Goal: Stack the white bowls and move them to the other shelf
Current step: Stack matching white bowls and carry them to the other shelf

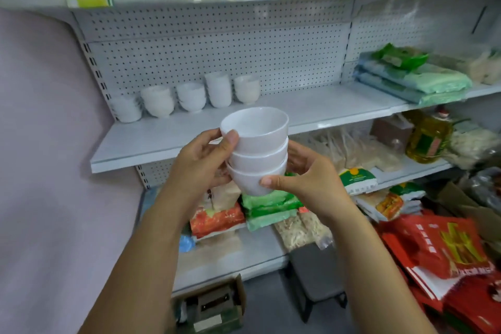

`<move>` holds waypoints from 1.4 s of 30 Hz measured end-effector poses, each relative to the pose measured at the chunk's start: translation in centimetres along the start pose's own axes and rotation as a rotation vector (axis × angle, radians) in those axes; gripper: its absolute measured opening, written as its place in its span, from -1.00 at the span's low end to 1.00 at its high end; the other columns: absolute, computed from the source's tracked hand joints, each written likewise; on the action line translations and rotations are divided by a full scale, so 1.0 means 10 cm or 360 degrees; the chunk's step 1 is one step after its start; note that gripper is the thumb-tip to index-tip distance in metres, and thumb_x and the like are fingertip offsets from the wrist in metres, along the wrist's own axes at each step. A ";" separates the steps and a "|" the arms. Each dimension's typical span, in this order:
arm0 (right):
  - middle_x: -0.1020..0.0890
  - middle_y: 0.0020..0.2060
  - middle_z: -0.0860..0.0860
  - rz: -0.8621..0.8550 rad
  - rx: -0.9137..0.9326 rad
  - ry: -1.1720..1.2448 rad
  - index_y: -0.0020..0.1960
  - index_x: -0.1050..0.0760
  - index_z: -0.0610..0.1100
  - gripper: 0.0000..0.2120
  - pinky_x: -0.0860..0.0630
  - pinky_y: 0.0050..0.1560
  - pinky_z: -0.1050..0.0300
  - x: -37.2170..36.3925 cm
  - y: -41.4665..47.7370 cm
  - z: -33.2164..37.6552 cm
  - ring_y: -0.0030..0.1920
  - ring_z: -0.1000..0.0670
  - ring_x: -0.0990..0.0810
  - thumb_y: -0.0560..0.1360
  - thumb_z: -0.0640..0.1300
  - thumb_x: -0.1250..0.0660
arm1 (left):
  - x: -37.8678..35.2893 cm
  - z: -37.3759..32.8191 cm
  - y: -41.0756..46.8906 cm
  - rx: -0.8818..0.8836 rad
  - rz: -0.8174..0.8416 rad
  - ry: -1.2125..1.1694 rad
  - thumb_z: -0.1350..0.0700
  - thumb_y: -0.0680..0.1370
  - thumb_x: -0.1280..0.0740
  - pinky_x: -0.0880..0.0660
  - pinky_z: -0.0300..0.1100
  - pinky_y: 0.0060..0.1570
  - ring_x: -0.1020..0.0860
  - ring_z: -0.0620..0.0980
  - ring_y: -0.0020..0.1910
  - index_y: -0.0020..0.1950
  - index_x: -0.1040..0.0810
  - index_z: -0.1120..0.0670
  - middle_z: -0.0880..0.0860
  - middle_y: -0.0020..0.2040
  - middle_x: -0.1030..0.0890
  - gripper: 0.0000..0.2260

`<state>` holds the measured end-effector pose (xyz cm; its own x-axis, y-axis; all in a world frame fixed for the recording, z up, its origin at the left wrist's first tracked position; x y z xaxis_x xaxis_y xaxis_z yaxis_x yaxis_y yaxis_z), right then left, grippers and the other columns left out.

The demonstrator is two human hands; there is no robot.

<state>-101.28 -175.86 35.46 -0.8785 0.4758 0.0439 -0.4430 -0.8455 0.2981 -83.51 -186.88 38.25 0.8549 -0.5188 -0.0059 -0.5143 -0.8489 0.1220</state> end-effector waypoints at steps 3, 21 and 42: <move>-0.72 0.16 0.03 -0.0092 0.0016 0.0005 0.38 -0.56 -0.08 -0.27 -0.56 0.32 -0.16 -0.07 0.48 -0.12 0.26 -0.06 -0.66 0.26 -0.33 -0.67 | 0.07 -0.03 0.59 0.0014 0.0098 0.0027 -0.29 0.37 -0.51 -0.63 0.23 0.11 -0.71 0.12 0.08 0.25 -0.64 -0.07 -0.01 0.11 -0.72 -0.47; -0.74 0.12 0.02 -0.0213 -0.0111 -0.0077 0.43 -0.49 -0.05 -0.19 -0.63 0.21 -0.12 0.56 2.76 -1.09 0.19 -0.04 -0.69 0.25 -0.27 -0.70 | -0.46 0.46 3.22 0.0143 0.0349 -0.0094 -0.17 0.40 -0.50 -0.63 0.17 0.14 -0.70 0.17 0.09 0.27 -0.62 0.08 0.06 0.12 -0.71 -0.47; -0.67 0.20 0.09 -0.0167 -0.0316 -0.0323 0.35 -0.48 -0.02 -0.23 -0.54 0.18 0.24 1.78 4.83 -2.54 0.22 0.12 -0.62 0.22 -0.12 -0.73 | -1.60 1.57 5.53 0.0288 0.0323 -0.0178 -0.09 0.47 -0.43 -0.56 0.23 0.25 -0.68 0.16 0.15 0.23 -0.65 0.04 -0.01 0.09 -0.71 -0.62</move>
<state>-142.82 -214.37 26.41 -0.7812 0.5848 0.2186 -0.5732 -0.8106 0.1200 -126.71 -227.06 29.50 0.7256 -0.6792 -0.1101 -0.6864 -0.7257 -0.0469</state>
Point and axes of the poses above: each hand's wrist, its own y-axis towards the middle knuckle, its own x-axis out of the back of the hand, z = x × y, the point moved 9 cm from there along y, towards the middle knuckle
